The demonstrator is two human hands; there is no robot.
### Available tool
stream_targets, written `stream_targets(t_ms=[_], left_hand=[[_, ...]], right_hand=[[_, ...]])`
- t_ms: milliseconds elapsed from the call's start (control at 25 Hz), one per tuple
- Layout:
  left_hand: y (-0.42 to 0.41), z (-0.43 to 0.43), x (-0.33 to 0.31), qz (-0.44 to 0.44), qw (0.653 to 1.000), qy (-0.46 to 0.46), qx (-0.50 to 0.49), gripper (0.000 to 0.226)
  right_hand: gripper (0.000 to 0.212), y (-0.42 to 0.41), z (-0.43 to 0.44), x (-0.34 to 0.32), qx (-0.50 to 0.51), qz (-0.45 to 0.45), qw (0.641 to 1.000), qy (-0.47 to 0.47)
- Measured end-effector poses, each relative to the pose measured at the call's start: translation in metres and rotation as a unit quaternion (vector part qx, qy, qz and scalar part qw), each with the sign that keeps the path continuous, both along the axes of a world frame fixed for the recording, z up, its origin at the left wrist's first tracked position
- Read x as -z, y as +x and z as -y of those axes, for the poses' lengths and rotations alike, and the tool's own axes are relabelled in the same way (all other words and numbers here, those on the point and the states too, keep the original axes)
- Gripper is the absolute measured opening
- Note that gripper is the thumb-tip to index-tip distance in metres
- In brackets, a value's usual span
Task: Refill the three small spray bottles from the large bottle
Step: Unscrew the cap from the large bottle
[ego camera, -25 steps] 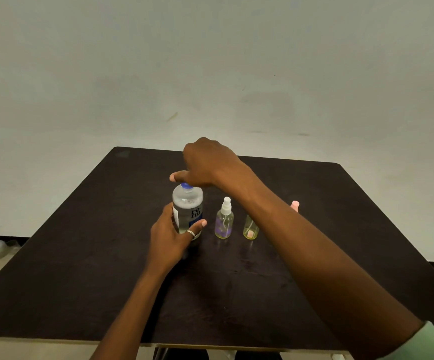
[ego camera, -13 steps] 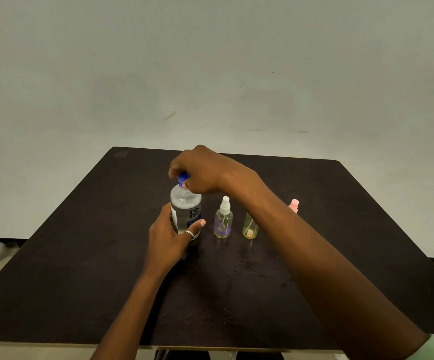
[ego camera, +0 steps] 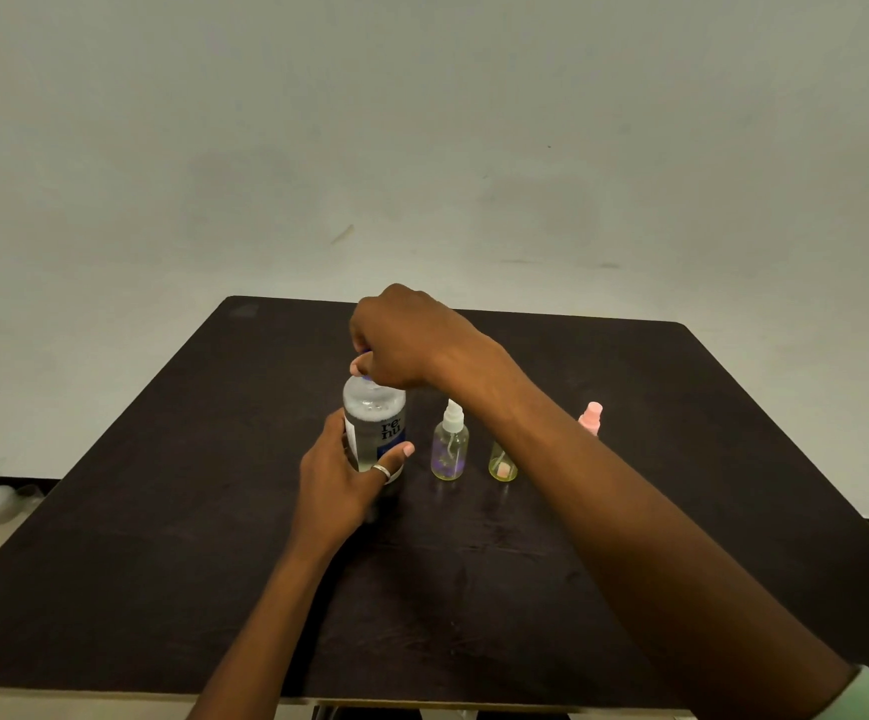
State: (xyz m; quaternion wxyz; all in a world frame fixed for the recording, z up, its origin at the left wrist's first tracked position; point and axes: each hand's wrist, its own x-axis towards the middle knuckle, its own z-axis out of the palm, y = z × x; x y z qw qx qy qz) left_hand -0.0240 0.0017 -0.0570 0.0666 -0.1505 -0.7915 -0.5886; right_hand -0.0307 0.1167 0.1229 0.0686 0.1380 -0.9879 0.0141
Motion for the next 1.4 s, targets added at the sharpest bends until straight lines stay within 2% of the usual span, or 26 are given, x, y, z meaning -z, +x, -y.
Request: stream_targets(t_ms=[80, 160, 240, 320, 400, 480, 560, 720, 1000, 1080, 1200, 1280, 1400], left_hand=[[-0.001, 0.0, 0.0, 0.006, 1.0, 0.001, 0.002, 0.06], [-0.002, 0.0, 0.001, 0.01, 1.0, 0.0, 0.001, 0.064], [-0.002, -0.001, 0.001, 0.011, 1.0, 0.003, -0.001, 0.067], [-0.001, -0.001, 0.001, 0.012, 1.0, 0.006, 0.0, 0.065], [0.0, -0.001, 0.0, 0.009, 1.0, 0.004, 0.0, 0.06], [0.001, -0.001, -0.002, 0.007, 1.0, 0.003, -0.001, 0.057], [0.002, -0.001, -0.003, 0.005, 1.0, 0.002, 0.0, 0.057], [0.0, 0.0, 0.0, 0.003, 1.0, -0.001, 0.0, 0.062], [0.0, -0.001, 0.0, 0.012, 1.0, 0.004, -0.004, 0.063], [0.0, 0.0, 0.0, 0.011, 1.0, 0.002, -0.001, 0.063], [0.0, 0.0, -0.001, 0.008, 1.0, 0.001, 0.002, 0.063], [0.0, 0.0, -0.001, 0.008, 1.0, 0.001, 0.001, 0.065], [0.0, 0.0, -0.001, 0.006, 1.0, 0.003, 0.001, 0.064]], right_hand=[[0.01, -0.003, -0.004, 0.0, -0.012, 0.04, 0.999, -0.029], [0.02, -0.002, -0.006, -0.002, -0.021, 0.069, 0.996, -0.048], [0.019, -0.001, -0.007, -0.003, -0.024, 0.076, 0.995, -0.056], [0.022, 0.001, -0.007, -0.003, 0.0, 0.048, 0.998, -0.04], [0.041, 0.002, -0.004, -0.001, 0.051, -0.012, 0.999, 0.014], [0.05, 0.004, -0.001, 0.002, 0.07, -0.057, 0.995, 0.042], [0.043, 0.004, 0.002, 0.004, 0.049, -0.062, 0.996, 0.035], [0.016, 0.001, 0.002, 0.005, 0.003, 0.003, 1.0, -0.006], [0.029, 0.003, -0.004, -0.003, -0.033, 0.083, 0.995, -0.041], [0.029, 0.004, -0.003, -0.002, -0.001, 0.066, 0.997, -0.034], [0.049, 0.003, 0.001, 0.0, 0.058, -0.019, 0.998, 0.01], [0.044, 0.003, 0.004, 0.002, 0.051, -0.044, 0.998, 0.015], [0.024, 0.003, 0.003, 0.003, 0.025, -0.011, 1.0, 0.002]])
